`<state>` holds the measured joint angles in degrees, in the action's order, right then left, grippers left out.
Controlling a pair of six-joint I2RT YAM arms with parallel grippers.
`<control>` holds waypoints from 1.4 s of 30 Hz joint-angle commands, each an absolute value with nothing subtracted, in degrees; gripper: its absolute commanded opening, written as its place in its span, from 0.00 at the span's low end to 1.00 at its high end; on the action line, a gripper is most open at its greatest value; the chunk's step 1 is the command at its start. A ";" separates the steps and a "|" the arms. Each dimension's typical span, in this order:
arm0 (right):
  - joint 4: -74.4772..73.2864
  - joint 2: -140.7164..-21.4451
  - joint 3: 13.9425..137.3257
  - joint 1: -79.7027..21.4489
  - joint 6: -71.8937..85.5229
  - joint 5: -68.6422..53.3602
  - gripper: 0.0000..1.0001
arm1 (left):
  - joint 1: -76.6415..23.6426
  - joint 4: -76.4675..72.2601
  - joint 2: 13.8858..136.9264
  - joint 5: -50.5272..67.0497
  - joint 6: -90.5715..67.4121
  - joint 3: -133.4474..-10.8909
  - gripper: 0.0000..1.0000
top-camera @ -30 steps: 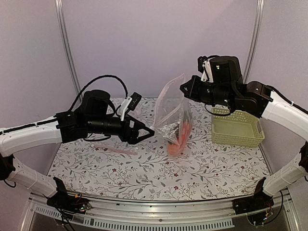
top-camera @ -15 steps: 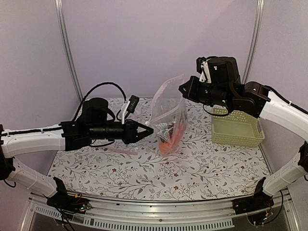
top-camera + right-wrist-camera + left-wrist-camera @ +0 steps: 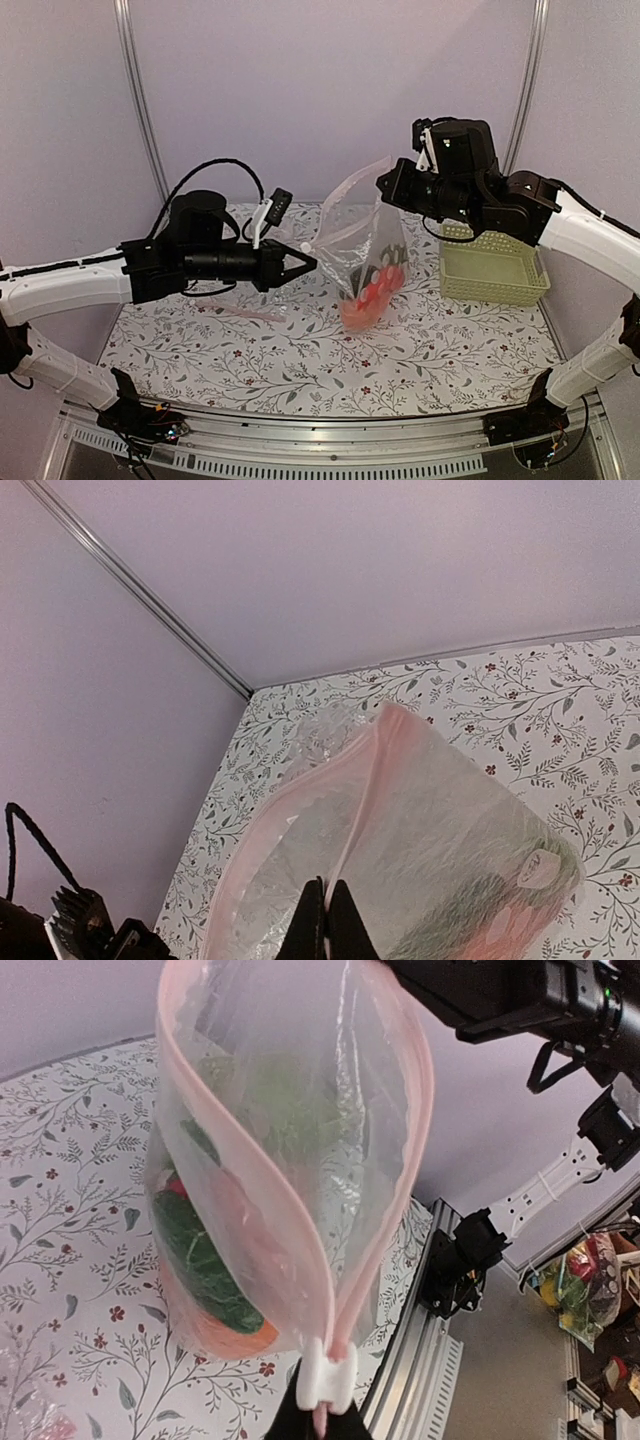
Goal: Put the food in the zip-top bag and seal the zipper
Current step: Pass from the right arm to the left
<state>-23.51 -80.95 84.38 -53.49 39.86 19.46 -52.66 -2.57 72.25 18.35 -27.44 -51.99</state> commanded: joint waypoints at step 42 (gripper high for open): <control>-43.35 -84.31 94.24 -35.69 15.39 -7.64 0.81 | -53.26 49.43 81.31 18.95 5.43 -86.08 0.00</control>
